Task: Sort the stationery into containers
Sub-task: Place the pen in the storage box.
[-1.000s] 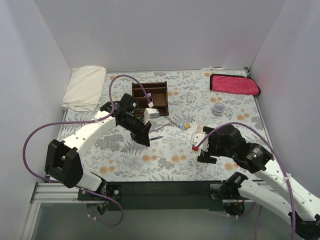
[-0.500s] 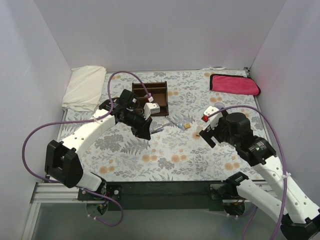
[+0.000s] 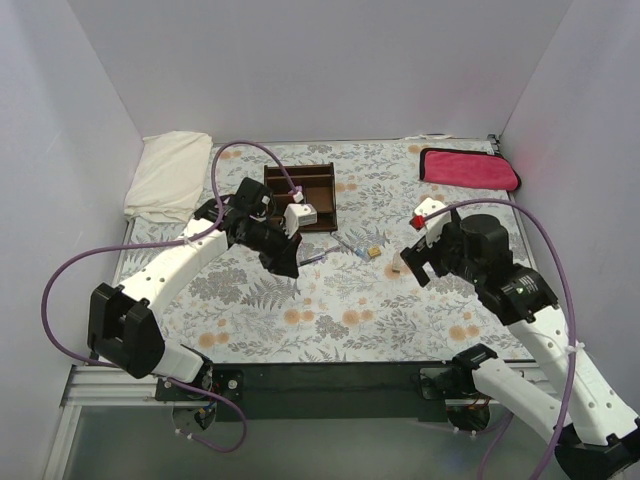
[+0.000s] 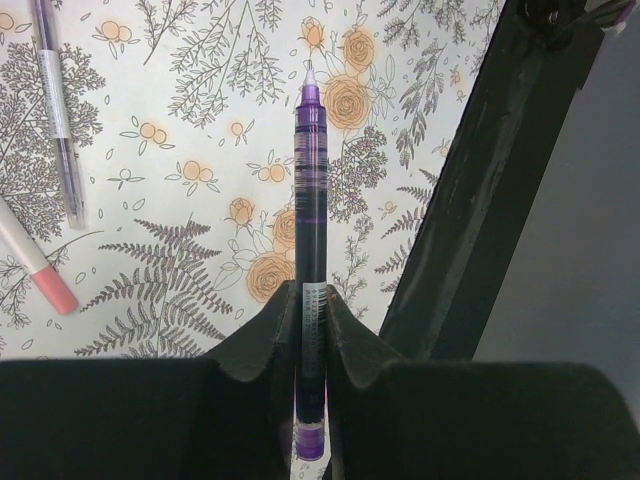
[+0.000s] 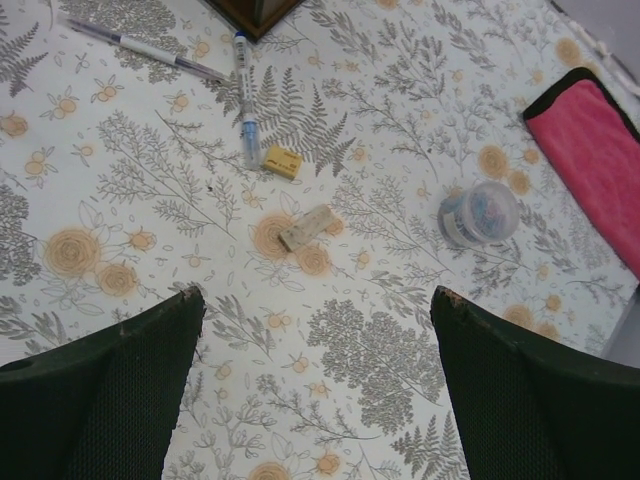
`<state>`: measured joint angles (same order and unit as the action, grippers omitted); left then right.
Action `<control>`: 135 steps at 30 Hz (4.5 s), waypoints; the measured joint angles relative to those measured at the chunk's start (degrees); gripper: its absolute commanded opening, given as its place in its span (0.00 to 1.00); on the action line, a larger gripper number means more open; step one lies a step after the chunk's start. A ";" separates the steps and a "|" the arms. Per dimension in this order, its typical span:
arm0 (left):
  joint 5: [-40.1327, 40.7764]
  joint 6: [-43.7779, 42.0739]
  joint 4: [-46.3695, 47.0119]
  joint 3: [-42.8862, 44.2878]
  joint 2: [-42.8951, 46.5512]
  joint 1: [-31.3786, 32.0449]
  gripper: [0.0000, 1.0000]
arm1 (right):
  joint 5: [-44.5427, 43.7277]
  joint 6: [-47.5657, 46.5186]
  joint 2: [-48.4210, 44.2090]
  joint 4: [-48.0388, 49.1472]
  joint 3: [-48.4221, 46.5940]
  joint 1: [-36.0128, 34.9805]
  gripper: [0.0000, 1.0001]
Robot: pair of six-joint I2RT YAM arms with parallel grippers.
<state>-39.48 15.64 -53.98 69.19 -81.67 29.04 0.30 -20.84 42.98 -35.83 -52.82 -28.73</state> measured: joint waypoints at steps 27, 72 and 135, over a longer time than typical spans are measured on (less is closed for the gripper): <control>-18.99 33.77 24.59 23.39 -16.57 -11.85 0.00 | 49.88 37.64 52.74 30.69 -39.15 11.32 0.93; -23.19 37.68 30.40 28.79 -21.07 -11.67 0.00 | 50.82 48.98 60.06 39.21 -44.06 4.28 0.67; 10.32 18.01 20.11 6.49 -4.94 -7.58 0.00 | 34.10 29.55 42.82 22.77 -19.63 6.75 0.95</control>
<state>-29.17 33.65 -33.87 75.68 -86.61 21.45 34.39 8.71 85.80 -13.06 -72.44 -21.98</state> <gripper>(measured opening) 0.100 0.959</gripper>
